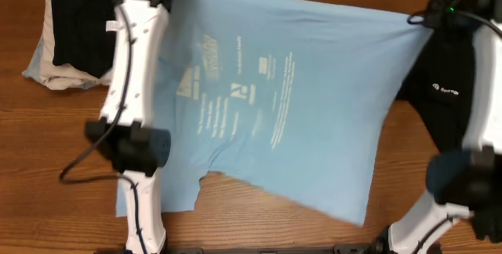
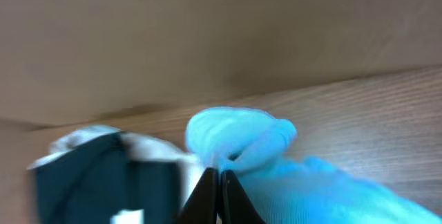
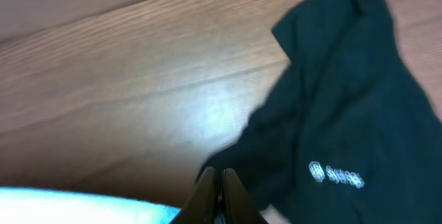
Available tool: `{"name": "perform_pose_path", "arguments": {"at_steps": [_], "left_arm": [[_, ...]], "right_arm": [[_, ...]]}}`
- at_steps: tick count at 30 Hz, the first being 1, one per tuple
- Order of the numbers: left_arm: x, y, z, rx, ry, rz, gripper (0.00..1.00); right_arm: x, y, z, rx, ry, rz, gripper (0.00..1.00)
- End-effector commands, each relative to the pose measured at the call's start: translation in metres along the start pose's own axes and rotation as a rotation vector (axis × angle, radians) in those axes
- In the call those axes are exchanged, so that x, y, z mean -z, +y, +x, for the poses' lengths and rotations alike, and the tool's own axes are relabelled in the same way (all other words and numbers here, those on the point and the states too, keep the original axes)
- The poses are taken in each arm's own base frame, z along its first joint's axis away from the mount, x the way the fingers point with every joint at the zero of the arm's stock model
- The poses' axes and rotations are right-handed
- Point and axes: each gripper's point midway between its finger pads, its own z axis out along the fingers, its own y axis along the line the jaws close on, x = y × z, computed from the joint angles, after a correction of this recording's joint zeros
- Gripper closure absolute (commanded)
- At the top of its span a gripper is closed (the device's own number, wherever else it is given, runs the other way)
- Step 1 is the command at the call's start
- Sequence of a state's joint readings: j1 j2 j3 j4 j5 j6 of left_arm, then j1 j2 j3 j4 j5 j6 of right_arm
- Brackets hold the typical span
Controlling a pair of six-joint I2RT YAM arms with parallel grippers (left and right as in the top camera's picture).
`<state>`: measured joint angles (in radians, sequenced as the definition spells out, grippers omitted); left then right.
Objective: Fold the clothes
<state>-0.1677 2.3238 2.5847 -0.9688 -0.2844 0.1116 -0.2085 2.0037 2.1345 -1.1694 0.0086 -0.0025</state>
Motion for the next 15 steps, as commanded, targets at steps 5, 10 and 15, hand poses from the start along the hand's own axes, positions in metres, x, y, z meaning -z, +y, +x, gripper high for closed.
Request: {"name": "perform_pose_path", "arguments": {"at_steps": [5,10,15], "left_arm": [[-0.068,-0.034,0.030,-0.023,0.048,0.099,0.96],[-0.068,-0.033,0.044,-0.033,0.099,0.097,0.96],[-0.043,-0.025,0.061,-0.029,0.199,0.088,0.96]], "right_arm": [[-0.075,-0.008,0.009,-0.002,0.067,0.021,0.96],[-0.073,0.003,0.024,-0.014,0.130,-0.051,0.96],[-0.061,0.018,0.054,-0.035,0.259,-0.139,0.96]]}}
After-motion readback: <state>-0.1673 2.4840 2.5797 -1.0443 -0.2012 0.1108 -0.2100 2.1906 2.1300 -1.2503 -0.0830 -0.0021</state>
